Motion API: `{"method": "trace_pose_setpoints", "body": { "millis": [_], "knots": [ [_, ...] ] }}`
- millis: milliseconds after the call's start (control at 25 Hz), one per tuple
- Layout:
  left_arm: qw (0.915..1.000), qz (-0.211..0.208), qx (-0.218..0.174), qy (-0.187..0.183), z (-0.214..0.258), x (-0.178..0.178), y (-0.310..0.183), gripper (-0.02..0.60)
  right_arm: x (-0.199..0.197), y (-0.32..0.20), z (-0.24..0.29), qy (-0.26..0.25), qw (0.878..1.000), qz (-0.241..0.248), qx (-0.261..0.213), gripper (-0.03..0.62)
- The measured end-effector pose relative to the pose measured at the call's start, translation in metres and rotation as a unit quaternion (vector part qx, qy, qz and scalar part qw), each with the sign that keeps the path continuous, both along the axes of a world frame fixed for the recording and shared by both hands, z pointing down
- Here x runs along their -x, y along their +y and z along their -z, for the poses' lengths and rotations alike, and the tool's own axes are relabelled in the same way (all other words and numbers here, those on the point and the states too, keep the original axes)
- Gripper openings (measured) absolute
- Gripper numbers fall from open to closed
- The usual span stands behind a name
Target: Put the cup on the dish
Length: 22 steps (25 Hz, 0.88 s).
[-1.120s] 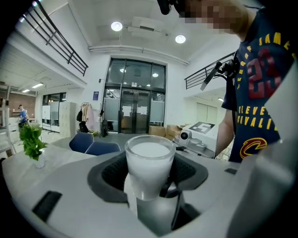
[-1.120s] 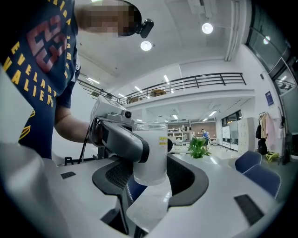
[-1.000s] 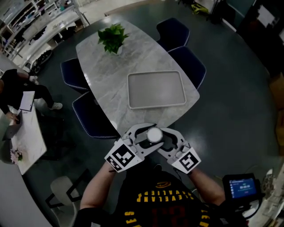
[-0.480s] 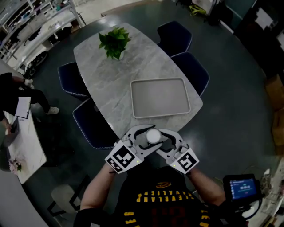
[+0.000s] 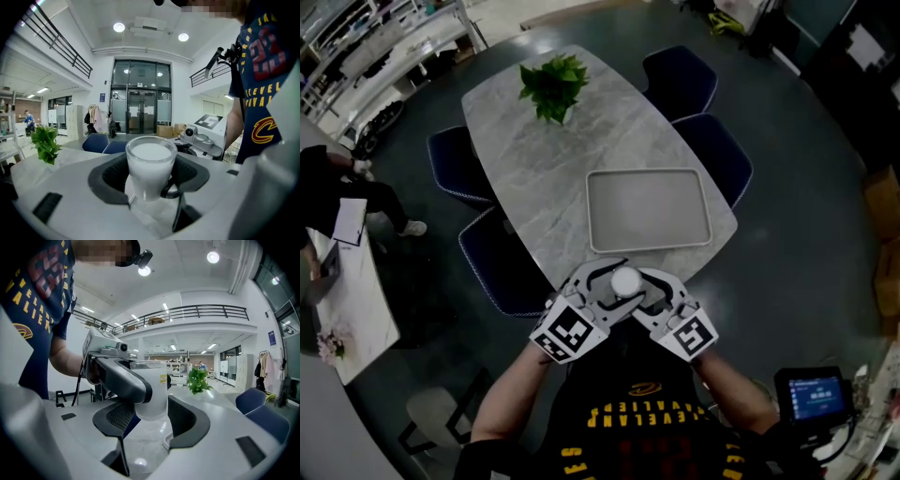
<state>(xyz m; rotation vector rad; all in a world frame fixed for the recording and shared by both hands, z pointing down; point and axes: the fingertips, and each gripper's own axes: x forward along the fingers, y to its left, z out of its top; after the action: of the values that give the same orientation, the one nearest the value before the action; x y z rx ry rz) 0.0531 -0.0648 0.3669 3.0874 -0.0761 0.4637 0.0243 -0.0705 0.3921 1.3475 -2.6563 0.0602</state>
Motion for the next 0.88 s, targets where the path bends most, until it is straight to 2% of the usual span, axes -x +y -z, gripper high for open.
{"method": "trace_pose_setpoints", "body": {
  "millis": [240, 440, 720, 880],
  "knots": [
    [0.9989, 0.045, -0.001, -0.011, -0.013, -0.006, -0.018, 0.262, -0.008, -0.014, -0.013, 0.003, 1.0, 0.006, 0.008, 0.227],
    [0.9964, 0.082, 0.008, -0.019, -0.022, -0.014, -0.04, 0.262, -0.016, -0.032, -0.023, 0.01, 0.999, 0.038, 0.016, 0.227],
    [0.9886, 0.144, 0.027, -0.034, -0.042, -0.026, -0.081, 0.262, -0.031, -0.065, -0.041, 0.016, 0.997, 0.065, 0.037, 0.227],
    [0.9854, 0.161, 0.037, -0.042, -0.057, -0.035, -0.098, 0.262, -0.036, -0.081, -0.062, 0.022, 0.995, 0.085, 0.049, 0.227]
  ]
}}
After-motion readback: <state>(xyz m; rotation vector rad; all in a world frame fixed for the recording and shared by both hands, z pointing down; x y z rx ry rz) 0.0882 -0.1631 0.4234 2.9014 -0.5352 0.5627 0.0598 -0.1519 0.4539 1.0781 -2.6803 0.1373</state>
